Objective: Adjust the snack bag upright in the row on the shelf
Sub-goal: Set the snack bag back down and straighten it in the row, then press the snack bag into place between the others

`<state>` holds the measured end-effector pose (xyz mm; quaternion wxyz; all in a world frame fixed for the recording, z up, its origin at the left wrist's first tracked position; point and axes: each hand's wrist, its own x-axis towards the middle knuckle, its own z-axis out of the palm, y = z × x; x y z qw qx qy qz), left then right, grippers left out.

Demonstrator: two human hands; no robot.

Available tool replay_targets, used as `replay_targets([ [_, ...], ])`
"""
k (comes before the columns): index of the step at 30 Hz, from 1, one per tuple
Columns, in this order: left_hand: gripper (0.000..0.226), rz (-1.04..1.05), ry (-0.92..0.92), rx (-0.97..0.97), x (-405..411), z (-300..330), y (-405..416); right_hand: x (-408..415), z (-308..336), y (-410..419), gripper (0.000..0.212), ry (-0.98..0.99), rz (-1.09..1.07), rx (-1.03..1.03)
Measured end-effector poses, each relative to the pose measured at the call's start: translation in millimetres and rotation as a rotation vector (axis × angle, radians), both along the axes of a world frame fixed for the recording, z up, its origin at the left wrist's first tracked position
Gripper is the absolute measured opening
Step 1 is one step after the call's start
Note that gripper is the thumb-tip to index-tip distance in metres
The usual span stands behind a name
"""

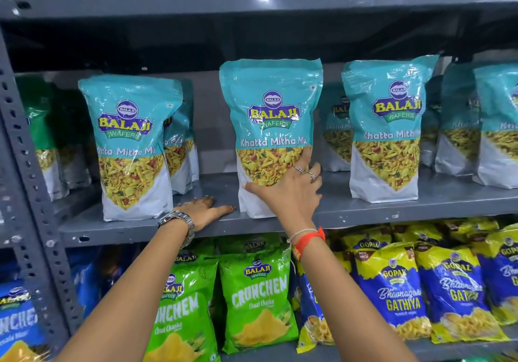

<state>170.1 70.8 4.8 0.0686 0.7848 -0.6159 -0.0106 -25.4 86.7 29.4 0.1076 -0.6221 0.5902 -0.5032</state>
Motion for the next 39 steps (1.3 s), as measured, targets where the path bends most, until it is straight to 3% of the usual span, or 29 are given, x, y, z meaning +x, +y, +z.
replay_targets([
  [18, 0.095, 0.004, -0.022, -0.039, 2, -4, -2, 15, -12, -15, 0.13, -0.11, 0.039, -0.054],
  [26, 0.105, -0.006, -0.023, -0.045, 3, -6, -4, 24, -14, -28, 0.13, -0.151, 0.052, -0.071],
  [39, 0.102, 0.001, -0.022, -0.039, 1, -4, 1, 21, -18, -30, 0.132, -0.169, 0.112, -0.085],
])
